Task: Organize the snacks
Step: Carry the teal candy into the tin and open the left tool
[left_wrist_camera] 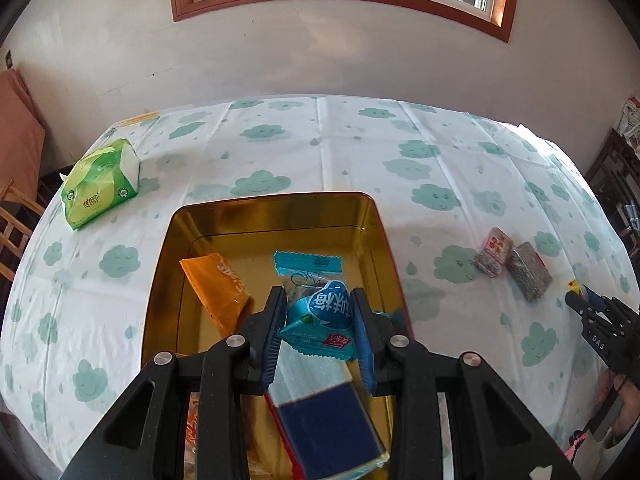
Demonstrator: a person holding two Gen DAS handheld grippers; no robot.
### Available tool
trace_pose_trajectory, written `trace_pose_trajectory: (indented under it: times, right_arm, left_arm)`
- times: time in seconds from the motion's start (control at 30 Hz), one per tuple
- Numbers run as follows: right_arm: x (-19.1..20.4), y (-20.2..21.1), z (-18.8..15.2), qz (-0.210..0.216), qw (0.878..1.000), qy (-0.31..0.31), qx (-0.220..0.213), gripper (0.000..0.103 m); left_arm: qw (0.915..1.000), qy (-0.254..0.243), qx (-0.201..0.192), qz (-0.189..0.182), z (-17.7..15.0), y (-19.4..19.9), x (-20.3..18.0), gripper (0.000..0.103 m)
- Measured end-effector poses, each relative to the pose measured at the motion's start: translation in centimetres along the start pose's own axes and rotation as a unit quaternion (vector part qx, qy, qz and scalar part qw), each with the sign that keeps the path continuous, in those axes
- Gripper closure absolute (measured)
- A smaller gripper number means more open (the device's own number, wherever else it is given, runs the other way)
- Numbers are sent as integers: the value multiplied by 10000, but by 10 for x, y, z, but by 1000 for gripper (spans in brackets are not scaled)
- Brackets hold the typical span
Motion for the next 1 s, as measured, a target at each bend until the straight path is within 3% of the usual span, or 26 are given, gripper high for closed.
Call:
trace_pose_trajectory:
  times: [0.5, 0.87, 1.0]
  right_arm:
    - [0, 0, 0, -7, 10000, 15, 6, 69]
    - [0, 0, 0, -10, 10000, 18, 7, 69]
    - [0, 0, 0, -10, 10000, 19, 7, 69]
  left_arm:
    - [9981, 394, 394, 277, -1, -36, 45, 74]
    - [9979, 356, 440, 314, -6, -39, 44, 70]
    - [9977, 347, 454, 353, -8, -38, 45, 62]
Point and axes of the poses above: each gripper's, at about its wrist camera, not at the fingertips, and y roughly against the way its jaws point, x to its left, z to its top, the point moved 5 cm from there along -y, roughly the way its jaws point, and after that the axes turned 11 degrees about y, right-handed, at the moved point
